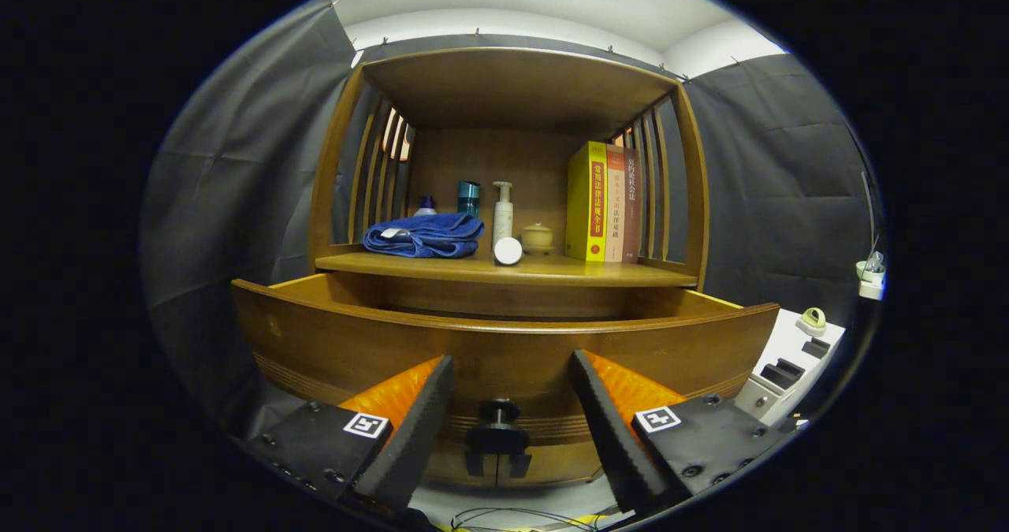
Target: Pull open the drawer, take out the items inside it, and place them on the countertop above the cabinet.
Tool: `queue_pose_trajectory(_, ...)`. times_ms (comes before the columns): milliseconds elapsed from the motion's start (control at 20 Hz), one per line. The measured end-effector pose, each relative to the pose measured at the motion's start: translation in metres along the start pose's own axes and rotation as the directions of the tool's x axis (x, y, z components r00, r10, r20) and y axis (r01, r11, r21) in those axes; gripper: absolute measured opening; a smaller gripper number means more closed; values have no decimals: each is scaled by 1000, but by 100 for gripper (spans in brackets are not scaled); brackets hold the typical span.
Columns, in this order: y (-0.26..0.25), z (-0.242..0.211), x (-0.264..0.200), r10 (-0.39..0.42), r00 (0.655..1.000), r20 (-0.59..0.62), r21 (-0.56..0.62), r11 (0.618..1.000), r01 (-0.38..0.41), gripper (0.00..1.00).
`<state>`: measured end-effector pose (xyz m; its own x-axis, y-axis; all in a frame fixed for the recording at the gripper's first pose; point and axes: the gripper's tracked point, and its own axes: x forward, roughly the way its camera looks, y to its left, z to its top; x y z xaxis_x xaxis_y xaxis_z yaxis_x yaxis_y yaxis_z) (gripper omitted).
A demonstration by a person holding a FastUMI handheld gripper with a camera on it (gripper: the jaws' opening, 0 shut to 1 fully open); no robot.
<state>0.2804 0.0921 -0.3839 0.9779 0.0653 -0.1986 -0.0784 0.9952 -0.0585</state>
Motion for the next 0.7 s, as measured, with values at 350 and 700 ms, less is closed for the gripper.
queue_pose_trajectory(350, 0, -2, 41, 0, 1000, -27, -10, 1000, -1, 98)
queue_pose_trajectory(700, 0, -6, 74, 0, 999, -35, -56, 998, -2, 98)
